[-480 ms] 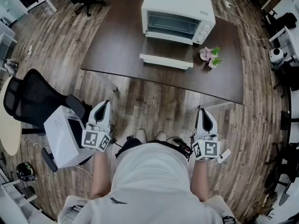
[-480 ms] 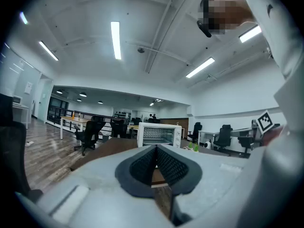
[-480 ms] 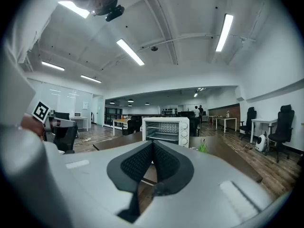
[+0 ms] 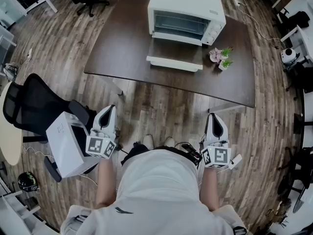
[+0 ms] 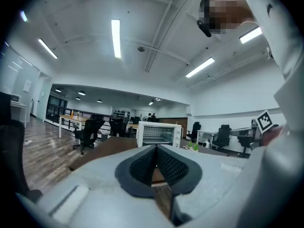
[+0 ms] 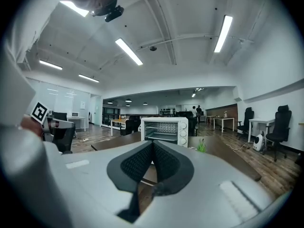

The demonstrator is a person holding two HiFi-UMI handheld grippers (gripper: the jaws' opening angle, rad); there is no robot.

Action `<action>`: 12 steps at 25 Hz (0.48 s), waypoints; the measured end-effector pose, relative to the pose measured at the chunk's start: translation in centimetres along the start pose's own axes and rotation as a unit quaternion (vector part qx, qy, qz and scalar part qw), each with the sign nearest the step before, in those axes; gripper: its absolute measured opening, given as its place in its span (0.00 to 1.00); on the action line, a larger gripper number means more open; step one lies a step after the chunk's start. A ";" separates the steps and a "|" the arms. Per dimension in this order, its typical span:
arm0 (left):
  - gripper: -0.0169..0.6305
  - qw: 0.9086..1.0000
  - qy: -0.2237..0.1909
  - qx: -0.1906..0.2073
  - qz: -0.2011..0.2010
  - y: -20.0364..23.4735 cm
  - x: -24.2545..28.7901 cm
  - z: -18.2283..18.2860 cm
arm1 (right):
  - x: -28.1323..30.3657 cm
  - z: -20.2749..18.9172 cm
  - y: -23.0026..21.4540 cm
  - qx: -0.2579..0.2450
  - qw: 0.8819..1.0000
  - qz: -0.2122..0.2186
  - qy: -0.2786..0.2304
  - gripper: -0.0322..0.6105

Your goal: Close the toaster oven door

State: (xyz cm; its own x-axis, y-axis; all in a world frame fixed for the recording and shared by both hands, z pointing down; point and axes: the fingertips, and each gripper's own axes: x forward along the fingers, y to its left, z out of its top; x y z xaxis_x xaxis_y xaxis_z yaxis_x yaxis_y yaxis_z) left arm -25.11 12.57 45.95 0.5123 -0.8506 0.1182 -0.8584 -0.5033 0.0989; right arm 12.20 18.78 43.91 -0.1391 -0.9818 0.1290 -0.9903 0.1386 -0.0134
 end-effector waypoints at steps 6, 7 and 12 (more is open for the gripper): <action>0.03 1.000 0.000 -0.003 -0.004 1.2 0.2 -0.1 | 0.6 0.3 1.0 -0.002 1.000 -0.001 -0.007 0.05; 0.03 1.000 0.001 -0.005 -0.005 1.4 0.3 -0.1 | 0.7 0.4 1.2 -0.002 1.000 -0.001 -0.008 0.05; 0.03 1.000 0.002 -0.006 -0.013 2.5 0.8 0.0 | 1.6 0.5 1.9 0.000 1.000 -0.006 -0.007 0.05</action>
State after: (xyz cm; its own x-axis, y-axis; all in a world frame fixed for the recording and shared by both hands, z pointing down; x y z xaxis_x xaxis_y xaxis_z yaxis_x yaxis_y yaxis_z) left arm -26.88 10.63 46.32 0.5351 -0.8363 0.1193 -0.8441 -0.5238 0.1143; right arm 10.06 17.43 43.60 -0.1277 -0.9851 0.1149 -0.9918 0.1272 -0.0118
